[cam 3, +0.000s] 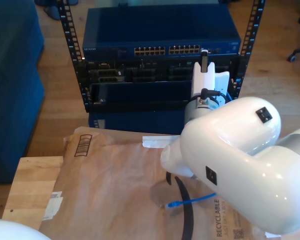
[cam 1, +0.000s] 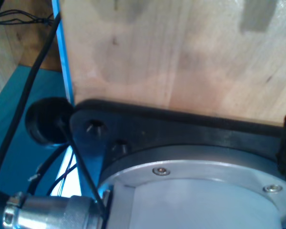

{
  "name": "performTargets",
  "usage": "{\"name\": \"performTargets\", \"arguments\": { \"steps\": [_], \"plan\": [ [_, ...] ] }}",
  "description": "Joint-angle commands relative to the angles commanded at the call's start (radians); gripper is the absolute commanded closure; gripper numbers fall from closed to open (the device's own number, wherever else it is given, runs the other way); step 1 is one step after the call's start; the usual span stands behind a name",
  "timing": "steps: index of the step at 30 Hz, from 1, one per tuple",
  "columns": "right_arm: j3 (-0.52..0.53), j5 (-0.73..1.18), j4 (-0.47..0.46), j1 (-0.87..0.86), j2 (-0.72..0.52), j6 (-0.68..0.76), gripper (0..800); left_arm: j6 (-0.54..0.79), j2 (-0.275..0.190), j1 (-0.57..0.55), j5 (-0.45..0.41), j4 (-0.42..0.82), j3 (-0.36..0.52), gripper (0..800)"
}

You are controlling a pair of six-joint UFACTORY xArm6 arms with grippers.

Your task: Grab the cable and plug it in

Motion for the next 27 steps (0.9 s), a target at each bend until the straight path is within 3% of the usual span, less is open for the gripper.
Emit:
{"name": "performTargets", "arguments": {
  "steps": [10,27],
  "plan": [
    [-0.002,-0.011,-0.043,-0.003,0.037,0.129,800,0.0,0.0,0.0,0.0,0.0,0.0,0],
    [-0.091,-0.009,-0.1,-0.051,0.08,0.132,800,0.0,0.0,0.0,-0.002,0.0,0.0,0]
  ]
}}
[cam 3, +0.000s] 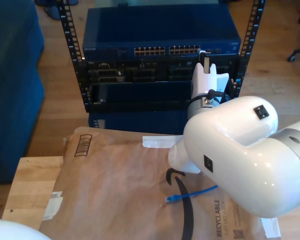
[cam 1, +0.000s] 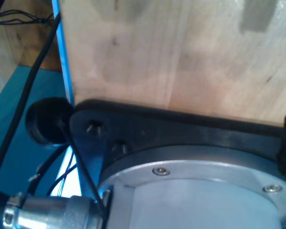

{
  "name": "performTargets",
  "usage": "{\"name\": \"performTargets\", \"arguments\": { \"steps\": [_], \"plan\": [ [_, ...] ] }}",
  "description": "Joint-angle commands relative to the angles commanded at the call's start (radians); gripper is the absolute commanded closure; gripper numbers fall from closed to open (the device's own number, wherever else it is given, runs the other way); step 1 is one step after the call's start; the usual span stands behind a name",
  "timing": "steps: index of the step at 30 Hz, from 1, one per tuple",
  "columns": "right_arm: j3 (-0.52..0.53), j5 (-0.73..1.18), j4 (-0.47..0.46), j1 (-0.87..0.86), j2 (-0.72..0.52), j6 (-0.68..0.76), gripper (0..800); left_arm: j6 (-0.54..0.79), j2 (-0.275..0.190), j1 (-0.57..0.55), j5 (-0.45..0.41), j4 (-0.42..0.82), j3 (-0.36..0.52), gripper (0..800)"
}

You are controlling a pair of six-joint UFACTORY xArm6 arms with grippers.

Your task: Grab the cable and plug it in

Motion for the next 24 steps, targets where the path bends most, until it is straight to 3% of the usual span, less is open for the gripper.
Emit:
{"name": "performTargets", "arguments": {
  "steps": [24],
  "plan": [
    [-0.055,0.002,-0.009,0.0,0.041,0.0,800,0.002,0.0,0.0,0.002,0.0,0.002,0]
  ]
}}
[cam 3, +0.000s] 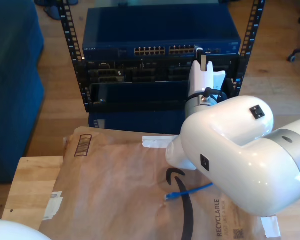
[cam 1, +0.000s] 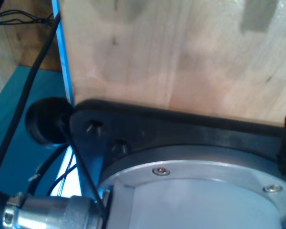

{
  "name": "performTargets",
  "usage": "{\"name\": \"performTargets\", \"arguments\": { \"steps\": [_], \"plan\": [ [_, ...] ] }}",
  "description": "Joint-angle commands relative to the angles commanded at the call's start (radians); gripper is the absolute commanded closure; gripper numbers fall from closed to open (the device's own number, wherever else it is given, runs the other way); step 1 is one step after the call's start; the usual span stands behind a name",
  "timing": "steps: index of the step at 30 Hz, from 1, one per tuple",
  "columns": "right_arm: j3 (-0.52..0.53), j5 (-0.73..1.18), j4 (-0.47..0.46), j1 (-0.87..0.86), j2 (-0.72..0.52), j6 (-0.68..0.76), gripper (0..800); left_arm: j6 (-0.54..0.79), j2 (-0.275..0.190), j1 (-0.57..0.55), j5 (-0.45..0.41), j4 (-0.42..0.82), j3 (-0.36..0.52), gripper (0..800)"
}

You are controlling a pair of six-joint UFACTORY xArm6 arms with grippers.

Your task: Grab the cable and plug it in

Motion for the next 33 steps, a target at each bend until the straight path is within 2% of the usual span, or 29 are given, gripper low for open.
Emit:
{"name": "performTargets", "arguments": {
  "steps": [33],
  "plan": [
    [-0.008,-0.002,0.0,-0.009,0.012,0.008,800,-0.002,0.0,0.0,0.0,0.0,0.0,0]
  ]
}}
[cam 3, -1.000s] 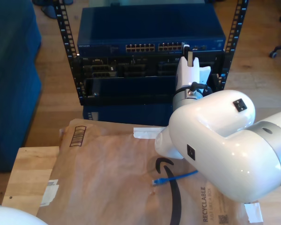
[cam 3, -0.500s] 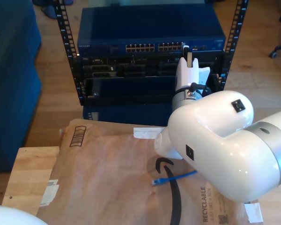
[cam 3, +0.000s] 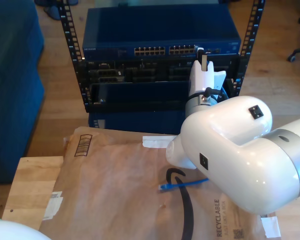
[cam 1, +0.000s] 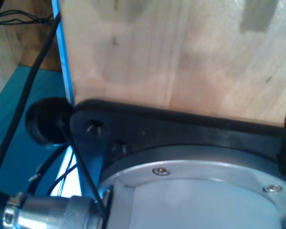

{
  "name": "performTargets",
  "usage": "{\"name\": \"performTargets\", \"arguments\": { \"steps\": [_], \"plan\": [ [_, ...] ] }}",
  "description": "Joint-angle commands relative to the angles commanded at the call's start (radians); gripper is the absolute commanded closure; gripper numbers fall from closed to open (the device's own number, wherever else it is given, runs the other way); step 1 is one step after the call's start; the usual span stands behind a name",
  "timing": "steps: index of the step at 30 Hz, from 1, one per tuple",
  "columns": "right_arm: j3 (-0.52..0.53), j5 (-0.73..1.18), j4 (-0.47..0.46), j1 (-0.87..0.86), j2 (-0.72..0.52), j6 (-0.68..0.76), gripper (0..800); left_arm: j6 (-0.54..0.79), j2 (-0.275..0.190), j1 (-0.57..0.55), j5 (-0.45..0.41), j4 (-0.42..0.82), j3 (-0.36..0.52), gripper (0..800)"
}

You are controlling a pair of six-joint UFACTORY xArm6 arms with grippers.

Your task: Grab the cable and plug it in

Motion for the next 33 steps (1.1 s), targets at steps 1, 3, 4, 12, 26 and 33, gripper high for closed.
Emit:
{"name": "performTargets", "arguments": {
  "steps": [1,3,4,12,26,33],
  "plan": [
    [0.0,0.0,0.0,0.0,0.0,0.002,800,0.0,0.0,0.0,0.0,0.0,-0.002,0],
    [0.0,0.0,0.0,0.0,0.0,0.002,800,0.0,0.0,0.0,0.0,0.0,-0.002,0],
    [-0.002,0.0,0.0,-0.003,0.0,0.002,800,0.0,0.0,0.0,0.0,0.0,-0.002,0],
    [-0.002,-0.002,0.0,-0.005,0.0,0.002,800,0.0,0.0,0.0,0.0,0.0,-0.002,0],
    [-0.017,-0.003,0.003,-0.002,0.015,0.0,800,0.0,0.0,0.0,0.0,0.0,-0.002,0],
    [-0.032,-0.003,0.005,0.002,0.021,-0.002,800,0.0,0.0,0.0,0.0,0.0,-0.002,0]
  ]
}}
